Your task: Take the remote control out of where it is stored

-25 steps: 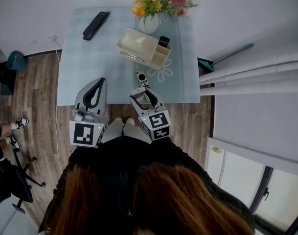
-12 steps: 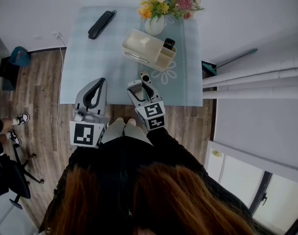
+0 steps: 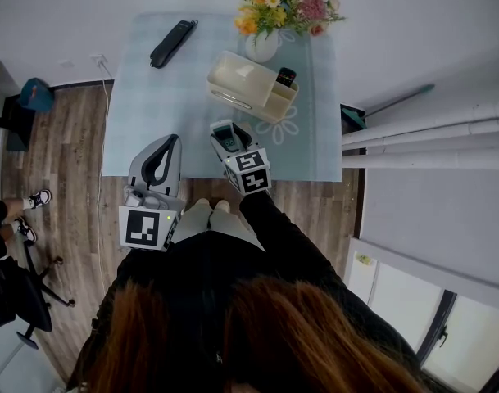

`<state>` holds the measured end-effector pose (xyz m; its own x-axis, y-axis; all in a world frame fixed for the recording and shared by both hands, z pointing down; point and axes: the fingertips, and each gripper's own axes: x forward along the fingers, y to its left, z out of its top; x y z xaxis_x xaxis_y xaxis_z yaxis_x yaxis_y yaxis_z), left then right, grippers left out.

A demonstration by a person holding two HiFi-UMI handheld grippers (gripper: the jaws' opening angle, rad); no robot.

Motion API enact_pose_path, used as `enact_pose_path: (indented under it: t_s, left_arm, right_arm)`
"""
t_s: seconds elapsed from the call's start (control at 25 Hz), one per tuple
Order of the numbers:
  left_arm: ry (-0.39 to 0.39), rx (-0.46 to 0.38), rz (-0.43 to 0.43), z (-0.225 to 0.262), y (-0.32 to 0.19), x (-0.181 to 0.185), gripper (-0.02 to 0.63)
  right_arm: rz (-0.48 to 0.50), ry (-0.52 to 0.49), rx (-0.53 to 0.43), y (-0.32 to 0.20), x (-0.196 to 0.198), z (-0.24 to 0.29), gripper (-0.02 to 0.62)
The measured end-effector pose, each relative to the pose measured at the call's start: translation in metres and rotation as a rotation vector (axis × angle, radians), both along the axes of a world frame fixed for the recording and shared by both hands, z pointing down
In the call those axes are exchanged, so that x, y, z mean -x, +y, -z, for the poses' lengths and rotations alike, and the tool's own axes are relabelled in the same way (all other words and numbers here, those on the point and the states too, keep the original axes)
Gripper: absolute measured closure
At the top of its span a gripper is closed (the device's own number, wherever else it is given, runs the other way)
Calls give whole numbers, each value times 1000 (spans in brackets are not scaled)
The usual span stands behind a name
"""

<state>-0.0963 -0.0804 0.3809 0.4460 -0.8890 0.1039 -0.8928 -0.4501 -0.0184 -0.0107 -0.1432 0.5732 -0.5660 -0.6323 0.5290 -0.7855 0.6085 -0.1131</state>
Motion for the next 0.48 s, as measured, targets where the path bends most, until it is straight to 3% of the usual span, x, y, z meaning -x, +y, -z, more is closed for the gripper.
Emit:
enact_pose_path:
  t_s: [0.32, 0.36, 0.44, 0.48]
  left_arm:
    - [-3, 12, 10, -2, 0, 1, 601]
    - [-4, 13, 12, -2, 0, 2, 601]
    - [-7, 22, 22, -3, -2, 4, 601]
    - [-7, 23, 25, -3, -2, 4, 601]
  right_arm:
    - [3, 56, 117, -17, 2, -41, 342]
    - [-3, 71, 119, -19, 1, -43, 372]
    - [-10, 109, 100, -24, -1, -43, 504]
    - [-9, 123, 96, -25, -2, -43, 511]
